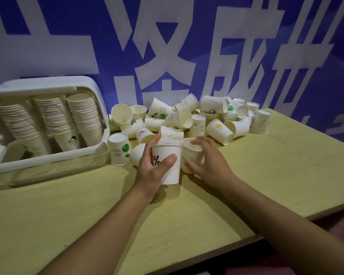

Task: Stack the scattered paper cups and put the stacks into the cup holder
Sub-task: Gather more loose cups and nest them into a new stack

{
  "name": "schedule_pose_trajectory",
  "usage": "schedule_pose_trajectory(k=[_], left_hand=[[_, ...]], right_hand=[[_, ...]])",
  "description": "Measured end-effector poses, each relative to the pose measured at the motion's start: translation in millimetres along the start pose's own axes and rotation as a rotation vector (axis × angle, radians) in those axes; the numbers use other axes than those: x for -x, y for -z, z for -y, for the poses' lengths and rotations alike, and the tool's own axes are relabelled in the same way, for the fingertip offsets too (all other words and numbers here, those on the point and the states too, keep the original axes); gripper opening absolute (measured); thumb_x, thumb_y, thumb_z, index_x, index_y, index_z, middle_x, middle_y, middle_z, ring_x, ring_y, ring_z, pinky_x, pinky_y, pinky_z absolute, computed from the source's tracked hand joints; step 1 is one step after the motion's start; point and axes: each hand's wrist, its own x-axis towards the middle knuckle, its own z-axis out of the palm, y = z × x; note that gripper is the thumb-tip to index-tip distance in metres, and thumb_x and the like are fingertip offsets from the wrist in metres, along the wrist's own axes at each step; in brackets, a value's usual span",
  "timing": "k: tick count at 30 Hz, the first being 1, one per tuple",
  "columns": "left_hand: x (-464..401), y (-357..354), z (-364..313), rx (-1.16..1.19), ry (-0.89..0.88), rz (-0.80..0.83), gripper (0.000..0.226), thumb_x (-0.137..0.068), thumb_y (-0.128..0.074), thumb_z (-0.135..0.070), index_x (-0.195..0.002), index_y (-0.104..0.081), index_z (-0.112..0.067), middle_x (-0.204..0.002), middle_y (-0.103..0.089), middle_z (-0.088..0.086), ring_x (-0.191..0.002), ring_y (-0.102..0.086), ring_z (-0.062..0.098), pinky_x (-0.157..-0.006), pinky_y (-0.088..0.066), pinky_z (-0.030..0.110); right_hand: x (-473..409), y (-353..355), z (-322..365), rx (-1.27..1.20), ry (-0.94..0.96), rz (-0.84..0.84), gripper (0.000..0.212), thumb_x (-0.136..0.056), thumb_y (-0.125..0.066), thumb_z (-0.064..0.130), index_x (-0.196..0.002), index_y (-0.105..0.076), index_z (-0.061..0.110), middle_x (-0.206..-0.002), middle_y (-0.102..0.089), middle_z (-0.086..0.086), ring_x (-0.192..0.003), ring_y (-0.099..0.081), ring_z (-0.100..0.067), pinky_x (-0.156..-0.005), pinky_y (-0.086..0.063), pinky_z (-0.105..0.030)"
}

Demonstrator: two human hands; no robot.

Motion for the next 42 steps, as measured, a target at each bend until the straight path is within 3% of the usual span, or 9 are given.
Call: schedule_pose_trajectory(k=[8, 11, 16, 20, 23, 29, 34, 37, 42], left_hand=[[-54, -49, 0, -0.255, -0.049, 0.366, 0.093, -0.063, -0.078, -0.054, -0.146, -0.037, -0.053, -0.133, -0.063, -0.003, -0.115, -0.065, 0.019, -0.098, -0.056, 0.045], [-83, -78, 8, -0.282, -0.029, 0.506, 0.108, -0.061, -0.078, -0.056, -0.152, -0.02, -0.056, -0.146, -0.049, -0.006, -0.121, -0.06, 0.014, -0.095, -0.057, 0.037], [-130, -104, 33, -0.199, 0.024, 0.567, 0.116, -0.063, -0.086, -0.055, -0.147, -0.006, -0.067, -0.149, -0.043, 0.008, -0.117, -0.064, 0.034, -0.092, -0.057, 0.058], [-165, -120, 43, -0.238, -0.146, 0.428, 0.117, -0.069, -0.078, -0.055, -0.154, 0.001, -0.05, -0.142, -0.045, -0.008, -0.122, -0.057, 0.007, -0.091, -0.059, 0.03], [-195, -120, 46, 0.05, -0.044, 0.3, 0.11, -0.064, -0.081, -0.053, -0.155, -0.02, -0.043, -0.138, -0.053, 0.002, -0.121, -0.061, 0.025, -0.088, -0.059, 0.042], [-221, -111, 45, 0.508, 0.364, 0.524, 0.111, -0.049, -0.099, -0.041, -0.144, -0.046, -0.016, -0.112, -0.062, 0.017, -0.088, -0.068, 0.029, -0.068, -0.062, 0.041], [-223, -100, 42, 0.49, 0.426, 0.511, 0.119, -0.042, -0.102, -0.04, -0.142, -0.047, -0.007, -0.104, -0.066, 0.018, -0.088, -0.071, 0.03, -0.066, -0.063, 0.04], [-221, -98, 40, 0.469, 0.4, 0.513, 0.119, -0.042, -0.102, -0.042, -0.142, -0.048, -0.008, -0.102, -0.068, 0.017, -0.087, -0.071, 0.03, -0.065, -0.062, 0.039], [-210, -100, 36, 0.433, 0.336, 0.559, 0.104, -0.052, -0.099, -0.039, -0.142, -0.05, -0.022, -0.111, -0.065, 0.021, -0.091, -0.068, 0.036, -0.069, -0.063, 0.043]], right_hand=[[-35, 65, -23, -0.381, -0.136, -0.367, 0.073, -0.085, -0.078, 0.027, -0.144, -0.036, 0.032, -0.132, -0.048, 0.012, -0.111, -0.057, -0.009, -0.09, -0.059, -0.036], [-48, 87, -32, -0.45, -0.122, -0.339, 0.071, -0.088, -0.075, 0.028, -0.144, -0.034, 0.037, -0.126, -0.049, 0.014, -0.106, -0.059, -0.007, -0.077, -0.062, -0.029], [-81, 92, -54, -0.443, -0.141, -0.211, 0.069, -0.089, -0.073, 0.033, -0.145, -0.033, 0.041, -0.132, -0.05, 0.014, -0.112, -0.057, -0.004, -0.077, -0.06, -0.025], [-116, 82, -63, -0.397, -0.143, -0.018, 0.05, -0.1, -0.054, 0.042, -0.147, -0.037, 0.039, -0.128, -0.054, 0.018, -0.111, -0.057, -0.002, -0.08, -0.057, -0.022], [-143, 75, -68, -0.317, -0.123, -0.048, 0.044, -0.105, -0.038, 0.048, -0.143, -0.051, 0.033, -0.136, -0.059, 0.01, -0.118, -0.056, -0.005, -0.092, -0.048, -0.023], [-200, 80, -74, 0.154, -0.043, -0.335, 0.024, -0.102, -0.052, 0.034, -0.115, -0.072, 0.029, -0.123, -0.063, 0.008, -0.113, -0.049, -0.012, -0.097, -0.043, -0.033], [-231, 86, -79, 0.401, -0.155, -0.064, 0.044, -0.091, -0.066, 0.047, -0.133, -0.057, 0.038, -0.146, -0.05, 0.006, -0.134, -0.04, -0.023, -0.114, -0.032, -0.047], [-235, 86, -82, 0.27, -0.192, 0.043, 0.062, -0.085, -0.075, 0.045, -0.14, -0.049, 0.03, -0.139, -0.056, 0.003, -0.113, -0.054, -0.016, -0.1, -0.049, -0.035], [-229, 89, -80, 0.352, -0.175, 0.192, 0.07, -0.086, -0.076, 0.04, -0.146, -0.043, 0.027, -0.145, -0.053, 0.0, -0.113, -0.055, -0.017, -0.087, -0.04, -0.023]])
